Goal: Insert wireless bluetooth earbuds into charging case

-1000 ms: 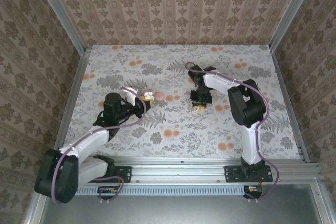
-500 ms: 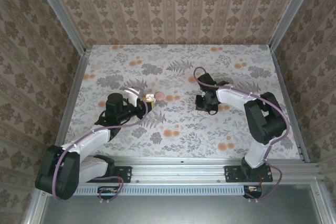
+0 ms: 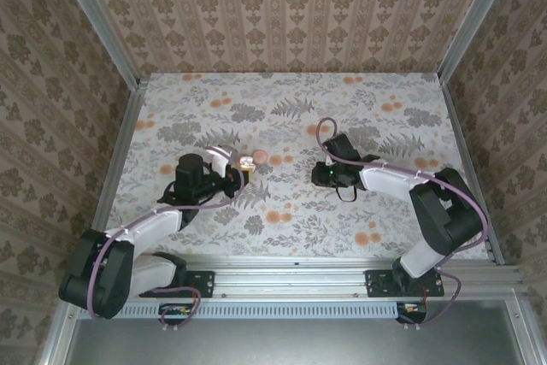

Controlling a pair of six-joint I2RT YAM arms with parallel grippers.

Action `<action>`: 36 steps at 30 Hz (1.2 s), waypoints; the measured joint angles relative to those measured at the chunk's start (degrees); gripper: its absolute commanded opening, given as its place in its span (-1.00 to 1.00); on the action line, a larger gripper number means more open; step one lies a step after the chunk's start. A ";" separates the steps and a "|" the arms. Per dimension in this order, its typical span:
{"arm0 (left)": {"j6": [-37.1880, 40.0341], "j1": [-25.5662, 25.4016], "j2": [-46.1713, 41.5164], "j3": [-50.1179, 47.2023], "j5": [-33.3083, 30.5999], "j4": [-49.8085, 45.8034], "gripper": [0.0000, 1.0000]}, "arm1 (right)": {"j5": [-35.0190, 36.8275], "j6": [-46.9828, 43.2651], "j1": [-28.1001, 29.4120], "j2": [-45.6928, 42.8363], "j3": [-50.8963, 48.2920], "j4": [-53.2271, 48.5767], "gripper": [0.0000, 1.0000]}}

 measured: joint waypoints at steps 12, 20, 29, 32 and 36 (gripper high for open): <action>0.48 -0.61 5.16 0.00 1.11 5.31 -0.81 | -0.98 -4.70 4.94 -4.28 -2.51 11.93 -0.62; 0.46 -0.96 7.54 0.00 4.11 8.00 -0.81 | -3.15 -8.66 7.26 -9.16 -2.67 18.36 -0.62; -0.04 -1.36 7.76 0.02 9.73 13.38 -0.81 | -5.57 -13.20 9.68 -9.79 -1.73 21.49 -0.61; -0.07 -1.36 7.78 0.02 11.10 14.34 -0.81 | -5.79 -14.36 10.25 -9.79 -0.39 21.59 -0.60; -0.55 -1.36 7.78 0.04 12.28 15.56 -0.81 | -6.03 -15.19 10.82 -9.79 1.05 21.70 -0.60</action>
